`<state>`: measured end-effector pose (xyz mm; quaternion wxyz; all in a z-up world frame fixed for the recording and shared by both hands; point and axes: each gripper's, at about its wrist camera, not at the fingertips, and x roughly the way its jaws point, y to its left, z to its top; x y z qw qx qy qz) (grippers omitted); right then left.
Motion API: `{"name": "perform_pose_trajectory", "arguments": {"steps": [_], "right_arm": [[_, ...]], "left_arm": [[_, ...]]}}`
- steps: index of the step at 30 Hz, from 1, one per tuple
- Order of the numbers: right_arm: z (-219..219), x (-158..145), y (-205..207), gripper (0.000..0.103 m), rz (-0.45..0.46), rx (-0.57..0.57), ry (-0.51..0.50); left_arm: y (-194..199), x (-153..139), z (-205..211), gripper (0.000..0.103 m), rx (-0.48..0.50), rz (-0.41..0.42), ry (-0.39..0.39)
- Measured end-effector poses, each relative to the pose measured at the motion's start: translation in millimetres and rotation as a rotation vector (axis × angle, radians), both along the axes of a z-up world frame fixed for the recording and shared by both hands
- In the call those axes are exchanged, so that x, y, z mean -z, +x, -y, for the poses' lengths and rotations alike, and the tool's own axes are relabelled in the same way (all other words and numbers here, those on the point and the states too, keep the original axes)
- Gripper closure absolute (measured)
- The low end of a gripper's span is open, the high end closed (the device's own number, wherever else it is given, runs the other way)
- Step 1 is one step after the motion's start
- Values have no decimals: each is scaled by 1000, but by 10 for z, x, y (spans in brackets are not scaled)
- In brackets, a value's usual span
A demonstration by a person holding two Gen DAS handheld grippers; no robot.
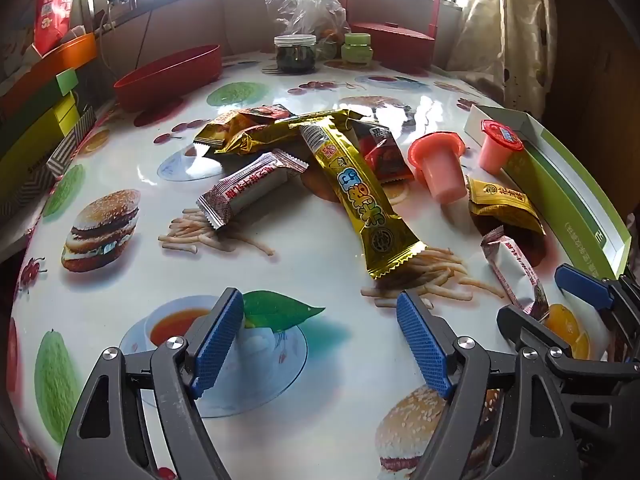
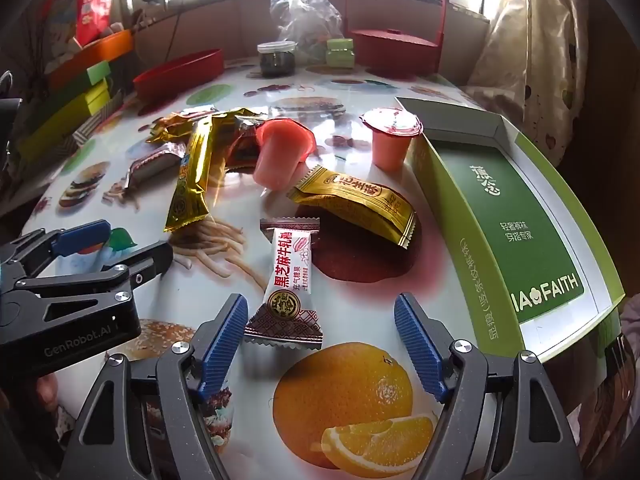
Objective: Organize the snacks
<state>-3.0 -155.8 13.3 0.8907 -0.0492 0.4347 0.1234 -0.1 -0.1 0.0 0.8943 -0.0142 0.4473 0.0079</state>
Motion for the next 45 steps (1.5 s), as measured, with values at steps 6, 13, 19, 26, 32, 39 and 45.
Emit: {"name": "perform_pose_trajectory", "arguments": {"steps": [6, 13, 19, 26, 32, 39, 45], "right_arm": [[7, 12, 7, 27, 7, 2, 3], [6, 11, 46, 26, 12, 1, 5], [6, 21, 31, 26, 15, 2, 7], [5, 20, 34, 26, 20, 3, 6], [7, 25, 27, 26, 23, 3, 7], [8, 28, 25, 26, 24, 3, 7], [10, 27, 24, 26, 25, 3, 7]], "left_arm": [[1, -1, 1, 24, 0, 3, 0], [-2, -1, 1, 24, 0, 8, 1], [-3, -1, 3, 24, -1, 10, 1], [-5, -2, 3, 24, -1, 12, 2], [-6, -2, 2, 24, 0, 14, 2], [-7, -2, 3, 24, 0, 15, 2], [-7, -2, 2, 24, 0, 16, 2]]}}
